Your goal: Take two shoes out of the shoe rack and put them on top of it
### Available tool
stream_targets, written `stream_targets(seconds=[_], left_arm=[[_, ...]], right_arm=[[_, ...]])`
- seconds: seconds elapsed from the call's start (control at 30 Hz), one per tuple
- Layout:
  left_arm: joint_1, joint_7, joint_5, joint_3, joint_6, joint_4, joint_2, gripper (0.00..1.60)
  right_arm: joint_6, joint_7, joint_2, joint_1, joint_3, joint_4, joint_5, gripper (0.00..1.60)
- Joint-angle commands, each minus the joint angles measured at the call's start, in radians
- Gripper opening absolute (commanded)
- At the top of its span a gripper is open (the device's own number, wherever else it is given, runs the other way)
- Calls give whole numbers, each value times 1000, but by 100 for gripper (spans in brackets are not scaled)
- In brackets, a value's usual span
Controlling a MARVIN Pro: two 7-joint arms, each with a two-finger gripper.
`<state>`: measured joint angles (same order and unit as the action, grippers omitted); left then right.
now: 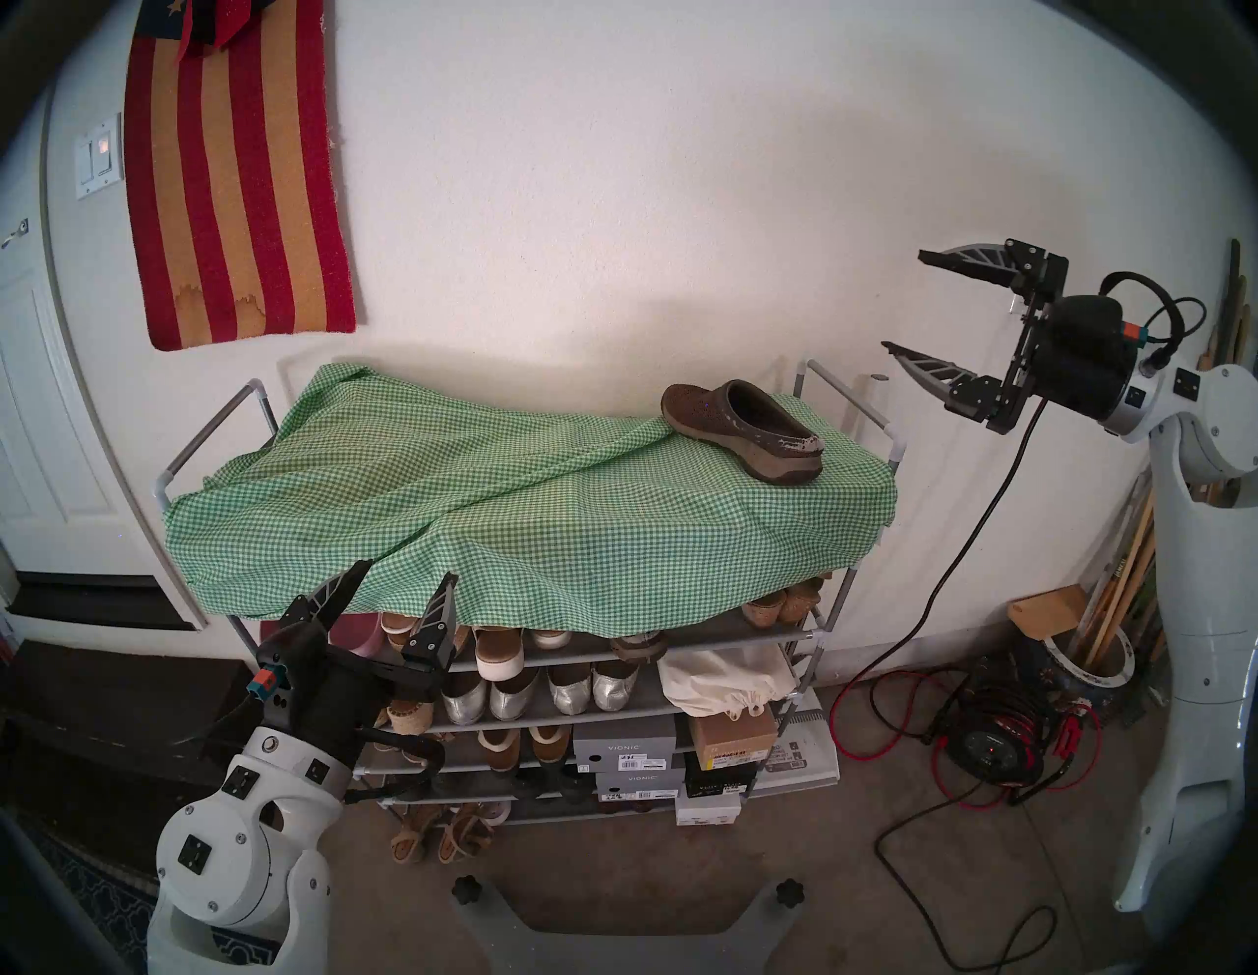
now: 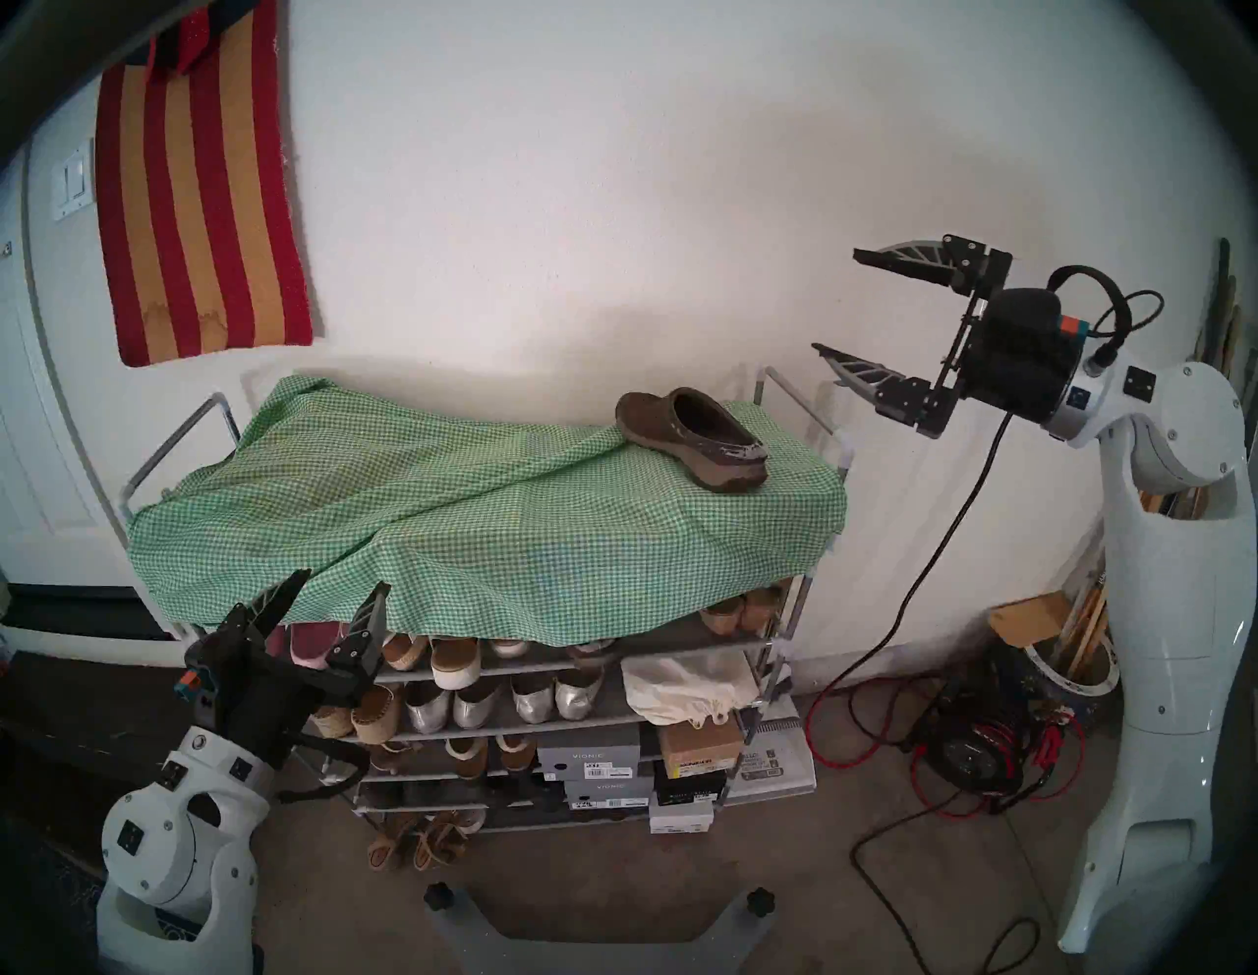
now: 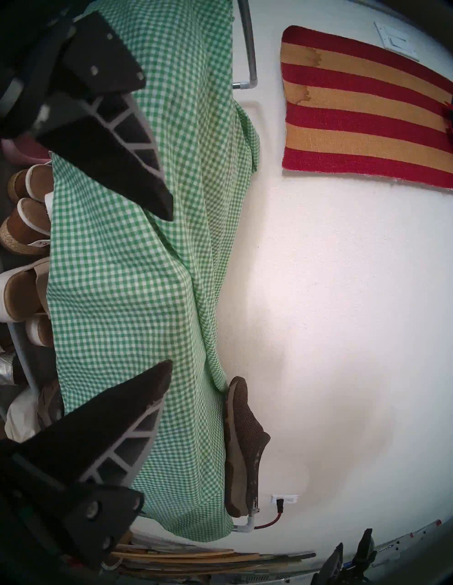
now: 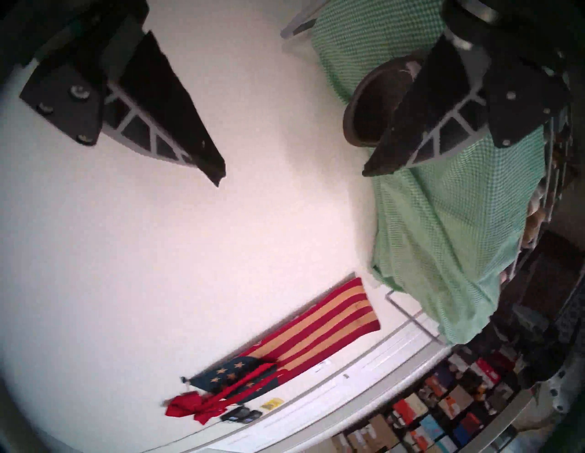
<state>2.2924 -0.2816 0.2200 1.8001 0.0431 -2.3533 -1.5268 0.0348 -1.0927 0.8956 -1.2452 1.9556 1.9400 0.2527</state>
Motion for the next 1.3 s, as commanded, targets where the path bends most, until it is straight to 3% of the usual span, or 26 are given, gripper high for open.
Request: stream_targets(seconds=[0.0, 0.13, 0.17, 0.2, 0.33, 0.37, 0.73, 1.07, 1.27], left_arm=[[1, -1, 0, -1, 0, 0, 1, 160], [1, -1, 0, -1, 0, 0, 1, 160], [1, -1, 0, -1, 0, 0, 1, 160], [1, -1, 0, -1, 0, 0, 1, 160], [1, -1, 0, -1, 0, 0, 1, 160], [1, -1, 0, -1, 0, 0, 1, 160], [1, 0, 0, -1, 0, 0, 1, 160], [1, 0, 0, -1, 0, 0, 1, 160], [1, -1, 0, -2, 0, 0, 1, 160]], right_arm=[[-11, 23, 130, -130, 73, 21, 18, 160], [-10, 22, 151, -152, 63, 10, 20, 160], [-5, 31, 186, -188, 81, 20, 19, 160], [-5, 28, 163, -165, 60, 0, 19, 160], [3, 51, 234, -236, 94, -5, 1, 160], [1, 52, 223, -225, 87, -22, 1, 160], [59, 148, 361, -364, 179, -109, -38, 160], [191, 310, 486, -491, 260, -104, -50, 160], [294, 416, 548, -554, 254, -65, -55, 160]])
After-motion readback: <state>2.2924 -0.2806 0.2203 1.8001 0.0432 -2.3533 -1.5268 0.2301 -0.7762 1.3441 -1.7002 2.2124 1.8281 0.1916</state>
